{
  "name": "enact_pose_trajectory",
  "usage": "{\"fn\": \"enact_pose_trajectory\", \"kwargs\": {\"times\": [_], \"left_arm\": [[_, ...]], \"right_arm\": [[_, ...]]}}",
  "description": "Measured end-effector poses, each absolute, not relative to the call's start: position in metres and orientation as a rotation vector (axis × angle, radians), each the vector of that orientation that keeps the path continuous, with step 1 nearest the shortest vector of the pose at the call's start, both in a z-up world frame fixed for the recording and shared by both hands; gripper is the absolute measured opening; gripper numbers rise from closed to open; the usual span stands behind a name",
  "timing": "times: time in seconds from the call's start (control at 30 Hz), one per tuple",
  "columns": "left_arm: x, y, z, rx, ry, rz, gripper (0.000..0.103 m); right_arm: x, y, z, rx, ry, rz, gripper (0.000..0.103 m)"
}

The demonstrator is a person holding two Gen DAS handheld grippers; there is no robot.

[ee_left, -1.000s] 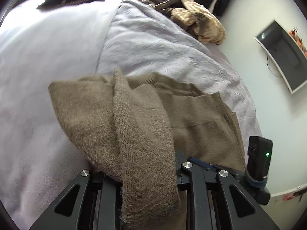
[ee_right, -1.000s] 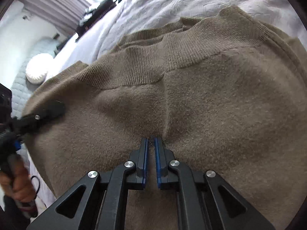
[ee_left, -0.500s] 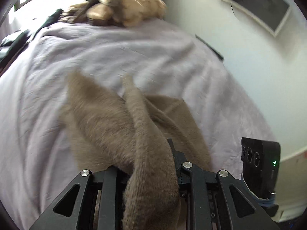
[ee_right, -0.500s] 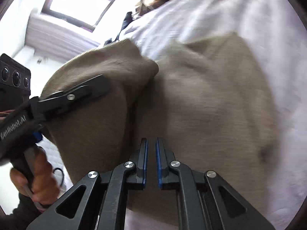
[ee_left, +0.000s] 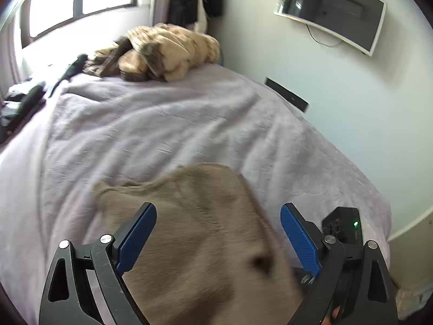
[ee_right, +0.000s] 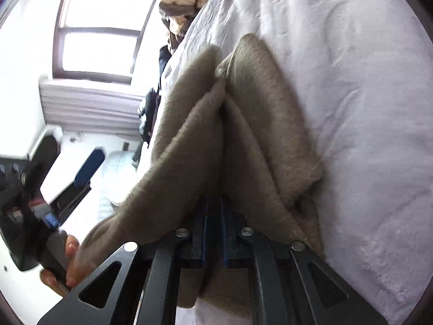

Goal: Fold small clothes
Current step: 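Grasp the folded sweater with both tools and fold it in half, then lay the folded khaki sweater on the duvet and open both tools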

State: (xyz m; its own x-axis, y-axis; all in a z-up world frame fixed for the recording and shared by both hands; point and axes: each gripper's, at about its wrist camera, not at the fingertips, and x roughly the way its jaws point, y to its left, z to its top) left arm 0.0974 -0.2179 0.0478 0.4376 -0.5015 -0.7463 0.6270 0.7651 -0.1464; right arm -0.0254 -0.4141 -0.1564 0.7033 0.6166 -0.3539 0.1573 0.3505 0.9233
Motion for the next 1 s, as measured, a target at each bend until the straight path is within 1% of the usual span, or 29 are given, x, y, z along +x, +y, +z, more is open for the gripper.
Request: {"fn": "enact_pose_trajectory", "kwargs": {"times": [0.03, 0.1, 0.13, 0.17, 0.23, 0.4, 0.43, 0.47, 0.5, 0.53, 0.57, 0.6, 0.63, 0.67, 0.7, 0.77, 0.87, 0.97, 1.0], "left_arm": [[0.096, -0.206, 0.048, 0.139, 0.864, -0.684, 0.094], [0.099, -0.186, 0.041, 0.094, 0.881, -0.651, 0.094], [0.101, -0.173, 0.034, 0.072, 0.896, -0.618, 0.094], [0.104, -0.162, 0.026, 0.063, 0.909, -0.579, 0.094], [0.109, -0.139, 0.004, 0.063, 0.947, -0.488, 0.094], [0.112, -0.099, -0.035, 0.028, 1.023, -0.364, 0.094], [0.112, -0.093, -0.039, 0.016, 1.029, -0.354, 0.094], [0.112, -0.090, -0.043, 0.006, 1.035, -0.352, 0.094], [0.112, -0.088, -0.046, 0.003, 1.039, -0.349, 0.094], [0.112, -0.086, -0.048, 0.003, 1.042, -0.342, 0.094], [0.112, -0.086, -0.049, 0.001, 1.043, -0.339, 0.094], [0.113, -0.086, -0.050, -0.003, 1.042, -0.337, 0.094], [0.113, -0.086, -0.050, -0.009, 1.040, -0.334, 0.094], [0.113, -0.086, -0.048, -0.015, 1.035, -0.337, 0.094], [0.113, -0.088, -0.044, -0.022, 1.021, -0.344, 0.094], [0.111, -0.092, -0.036, -0.011, 0.984, -0.358, 0.094], [0.108, -0.104, -0.035, 0.047, 0.963, -0.376, 0.094], [0.108, -0.118, -0.055, 0.115, 1.008, -0.382, 0.094], [0.107, -0.119, -0.062, 0.123, 1.018, -0.389, 0.094]], "right_arm": [[-0.028, -0.417, -0.158, 1.235, 0.752, 0.334, 0.011], [-0.036, -0.429, -0.163, 1.313, 0.703, 0.337, 0.026], [-0.040, -0.436, -0.166, 1.356, 0.680, 0.346, 0.041], [-0.042, -0.439, -0.168, 1.389, 0.663, 0.364, 0.046], [-0.042, -0.445, -0.169, 1.421, 0.654, 0.375, 0.048], [-0.014, -0.445, -0.144, 1.315, 0.731, 0.431, 0.052], [-0.007, -0.437, -0.139, 1.298, 0.743, 0.437, 0.055], [0.002, -0.431, -0.135, 1.271, 0.771, 0.443, 0.065], [0.010, -0.427, -0.132, 1.230, 0.812, 0.450, 0.069], [0.015, -0.423, -0.130, 1.181, 0.850, 0.429, 0.071], [0.015, -0.419, -0.129, 1.145, 0.873, 0.410, 0.070], [0.019, -0.413, -0.125, 1.061, 0.919, 0.362, 0.067], [0.019, -0.409, -0.120, 1.002, 0.934, 0.336, 0.042], [0.021, -0.405, -0.114, 0.934, 0.949, 0.312, 0.014], [0.017, -0.397, -0.100, 0.841, 0.928, 0.289, 0.014], [0.010, -0.392, -0.074, 0.743, 0.849, 0.294, 0.014], [0.001, -0.401, -0.062, 0.702, 0.798, 0.269, 0.014], [0.007, -0.419, -0.086, 0.724, 0.863, 0.181, 0.014], [0.006, -0.426, -0.105, 0.736, 0.908, 0.156, 0.014]]}}
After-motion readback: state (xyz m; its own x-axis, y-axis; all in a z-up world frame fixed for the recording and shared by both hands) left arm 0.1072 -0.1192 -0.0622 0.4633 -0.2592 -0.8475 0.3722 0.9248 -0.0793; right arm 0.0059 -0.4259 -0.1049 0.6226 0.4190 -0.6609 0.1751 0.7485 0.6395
